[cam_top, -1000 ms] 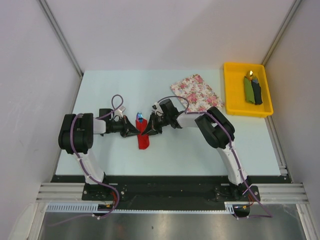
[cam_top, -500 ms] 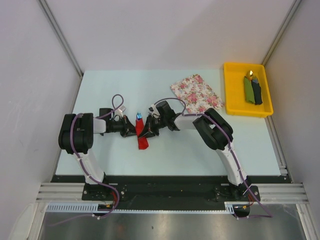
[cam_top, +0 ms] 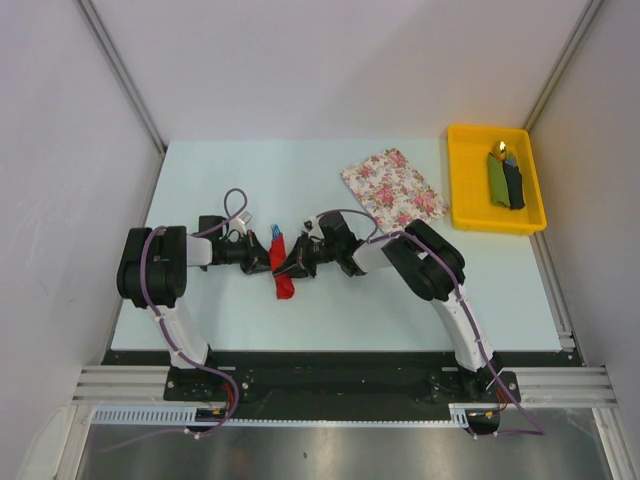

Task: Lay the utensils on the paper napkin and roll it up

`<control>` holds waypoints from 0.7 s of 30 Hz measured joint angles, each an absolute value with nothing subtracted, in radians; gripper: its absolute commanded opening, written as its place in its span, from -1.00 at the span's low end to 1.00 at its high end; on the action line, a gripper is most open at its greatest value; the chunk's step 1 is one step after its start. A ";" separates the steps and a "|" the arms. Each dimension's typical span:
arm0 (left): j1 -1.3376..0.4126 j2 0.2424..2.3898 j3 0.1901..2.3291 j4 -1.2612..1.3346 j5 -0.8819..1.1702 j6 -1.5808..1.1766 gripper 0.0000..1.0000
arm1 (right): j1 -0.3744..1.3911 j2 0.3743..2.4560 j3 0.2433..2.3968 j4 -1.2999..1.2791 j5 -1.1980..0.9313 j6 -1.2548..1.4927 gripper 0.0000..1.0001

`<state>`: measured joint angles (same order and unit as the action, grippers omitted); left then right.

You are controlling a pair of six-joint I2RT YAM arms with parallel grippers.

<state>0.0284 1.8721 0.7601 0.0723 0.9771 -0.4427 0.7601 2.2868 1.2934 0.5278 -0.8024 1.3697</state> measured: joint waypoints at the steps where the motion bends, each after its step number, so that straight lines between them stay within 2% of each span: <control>1: 0.028 1.872 0.761 0.071 0.977 -0.443 -1.00 | 0.763 2.288 1.279 0.563 -0.800 1.395 -0.74; 10: 0.028 1.872 0.764 0.063 0.976 -0.437 -1.00 | 0.776 2.321 1.245 0.728 -0.787 1.503 -0.65; 21: 0.028 1.861 0.767 0.046 0.966 -0.433 -0.99 | 0.761 2.323 1.240 0.682 -0.780 1.390 -0.53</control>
